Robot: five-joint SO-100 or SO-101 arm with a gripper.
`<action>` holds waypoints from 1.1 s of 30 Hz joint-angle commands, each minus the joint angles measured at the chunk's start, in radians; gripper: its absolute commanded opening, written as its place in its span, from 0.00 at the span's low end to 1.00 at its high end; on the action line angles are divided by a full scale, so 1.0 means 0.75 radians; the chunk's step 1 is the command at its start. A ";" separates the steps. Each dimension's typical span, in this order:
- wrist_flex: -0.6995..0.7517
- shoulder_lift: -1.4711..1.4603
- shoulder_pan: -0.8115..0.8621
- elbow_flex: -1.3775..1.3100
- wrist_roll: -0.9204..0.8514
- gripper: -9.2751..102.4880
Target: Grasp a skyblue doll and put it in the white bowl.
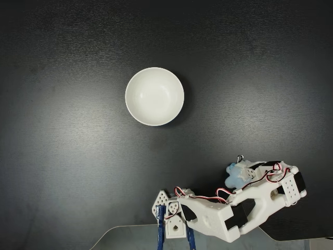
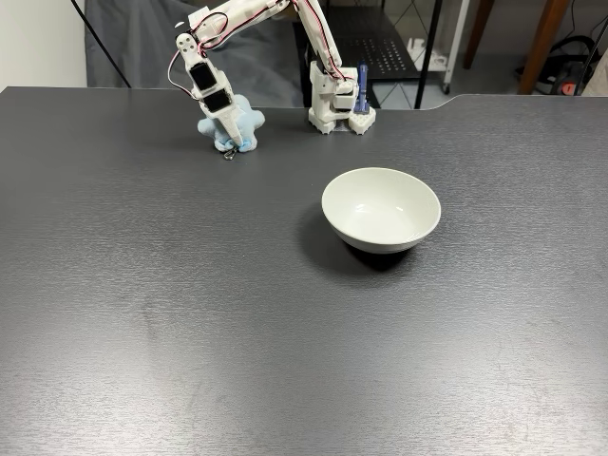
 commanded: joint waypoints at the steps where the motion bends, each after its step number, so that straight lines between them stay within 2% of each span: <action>1: -0.004 0.241 0.092 -0.102 0.082 0.07; 8: 0.006 0.642 0.104 -0.129 0.299 0.07; 17: 0.270 1.059 0.086 -0.151 0.515 0.07; 20: 0.299 1.109 0.045 -0.151 0.607 0.07; 25: 0.282 1.107 -0.235 -0.217 0.818 0.07; 33: 0.290 1.102 -0.839 -0.597 1.379 0.07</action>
